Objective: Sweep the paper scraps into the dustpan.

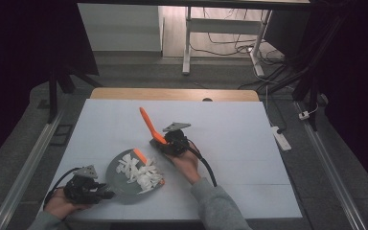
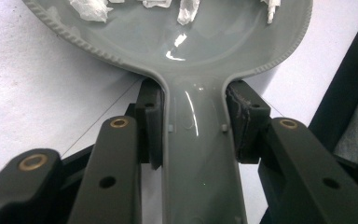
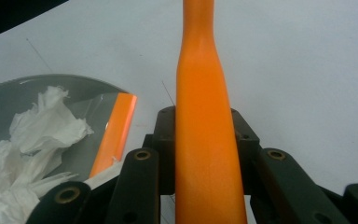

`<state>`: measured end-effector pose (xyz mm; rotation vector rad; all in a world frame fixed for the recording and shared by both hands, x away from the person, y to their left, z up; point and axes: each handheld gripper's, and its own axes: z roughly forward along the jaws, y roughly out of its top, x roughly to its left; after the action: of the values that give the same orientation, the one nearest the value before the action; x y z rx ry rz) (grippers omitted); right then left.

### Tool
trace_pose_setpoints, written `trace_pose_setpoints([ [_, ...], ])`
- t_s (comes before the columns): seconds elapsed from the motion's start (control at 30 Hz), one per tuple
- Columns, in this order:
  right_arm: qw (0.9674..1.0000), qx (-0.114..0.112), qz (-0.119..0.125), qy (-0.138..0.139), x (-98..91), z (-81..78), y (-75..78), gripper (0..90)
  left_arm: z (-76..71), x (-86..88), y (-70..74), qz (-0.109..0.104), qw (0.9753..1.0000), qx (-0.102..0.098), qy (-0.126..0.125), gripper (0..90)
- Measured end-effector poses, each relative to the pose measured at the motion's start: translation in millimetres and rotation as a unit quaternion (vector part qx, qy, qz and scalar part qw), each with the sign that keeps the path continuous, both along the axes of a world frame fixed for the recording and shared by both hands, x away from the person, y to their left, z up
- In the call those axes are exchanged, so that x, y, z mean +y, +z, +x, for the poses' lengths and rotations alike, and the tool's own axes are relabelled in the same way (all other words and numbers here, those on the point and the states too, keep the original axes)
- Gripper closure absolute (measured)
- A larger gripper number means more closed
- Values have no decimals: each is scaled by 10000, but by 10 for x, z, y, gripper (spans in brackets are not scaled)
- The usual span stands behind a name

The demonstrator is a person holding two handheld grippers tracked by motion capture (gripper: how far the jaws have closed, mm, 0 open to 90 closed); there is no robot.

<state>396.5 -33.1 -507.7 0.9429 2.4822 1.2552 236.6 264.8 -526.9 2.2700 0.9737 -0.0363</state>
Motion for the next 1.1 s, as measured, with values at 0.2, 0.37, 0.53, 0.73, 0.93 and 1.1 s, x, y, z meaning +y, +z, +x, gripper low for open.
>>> trace_pose_setpoints([
  [0.2, 10000, 46, 39, 74, 47, -22, -11, 709, 8, -10, 5, 14, 10000, -4, 23, 616],
  [0.37, 9999, 82, 15, 63, 93, -51, -14, 709, 10, -18, 4, -2, 10000, -3, 29, 616],
  [0.53, 9999, 115, 7, 80, 139, -94, -13, 709, 9, -23, 6, 14, 10000, -8, 37, 616],
  [0.73, 9996, 168, 55, 200, 228, -175, -26, 709, 20, -46, 6, 8, 10000, -9, 36, 617],
  [0.93, 9989, 272, 207, 319, 320, -269, -24, 708, 20, -57, 6, 4, 10000, -3, 42, 616],
  [1.1, 9972, 357, 492, 444, 396, -380, 8, 708, 19, -66, 9, 25, 10000, -4, 46, 616],
])
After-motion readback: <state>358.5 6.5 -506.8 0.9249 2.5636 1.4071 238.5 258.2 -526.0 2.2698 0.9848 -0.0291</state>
